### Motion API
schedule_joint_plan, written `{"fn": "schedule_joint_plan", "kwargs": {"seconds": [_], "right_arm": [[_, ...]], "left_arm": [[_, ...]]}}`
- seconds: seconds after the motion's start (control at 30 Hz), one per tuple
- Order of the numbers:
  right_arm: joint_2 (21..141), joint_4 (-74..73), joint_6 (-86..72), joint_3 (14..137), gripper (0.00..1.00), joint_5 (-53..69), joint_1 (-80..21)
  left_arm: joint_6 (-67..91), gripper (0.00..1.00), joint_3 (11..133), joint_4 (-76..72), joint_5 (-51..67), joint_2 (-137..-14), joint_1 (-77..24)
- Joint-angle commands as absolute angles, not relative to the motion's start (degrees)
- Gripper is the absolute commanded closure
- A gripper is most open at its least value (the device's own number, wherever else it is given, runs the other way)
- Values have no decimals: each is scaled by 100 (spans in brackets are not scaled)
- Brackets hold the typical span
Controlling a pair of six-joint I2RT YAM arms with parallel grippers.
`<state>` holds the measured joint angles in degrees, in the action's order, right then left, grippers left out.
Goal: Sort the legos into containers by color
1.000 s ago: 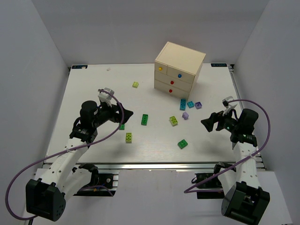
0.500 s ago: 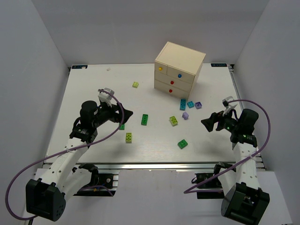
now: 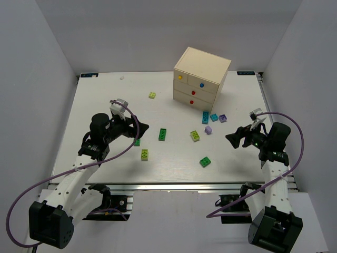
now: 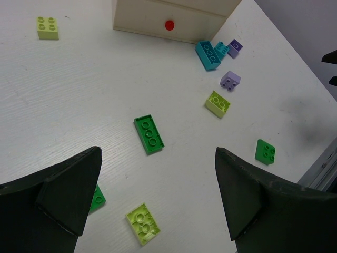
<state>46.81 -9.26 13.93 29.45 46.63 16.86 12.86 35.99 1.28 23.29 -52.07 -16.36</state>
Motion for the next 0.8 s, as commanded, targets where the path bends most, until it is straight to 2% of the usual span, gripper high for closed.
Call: {"fn": "schedule_joint_plan", "kwargs": {"seconds": [0.0,0.57,0.77], "right_arm": [[4641,-835,1389,2936,17,4720,1696],[4658,-826,1380,2927,19,4658,1705],[4658,-835,1380,2944,12,4658,1705]], "left_arm": [[1213,2,3533,79,2311,-5133,-1661],[1213,2,3533,97,2276,-5080,-1661],[1222,2,3542,79,2320,-5080,-1661]]}}
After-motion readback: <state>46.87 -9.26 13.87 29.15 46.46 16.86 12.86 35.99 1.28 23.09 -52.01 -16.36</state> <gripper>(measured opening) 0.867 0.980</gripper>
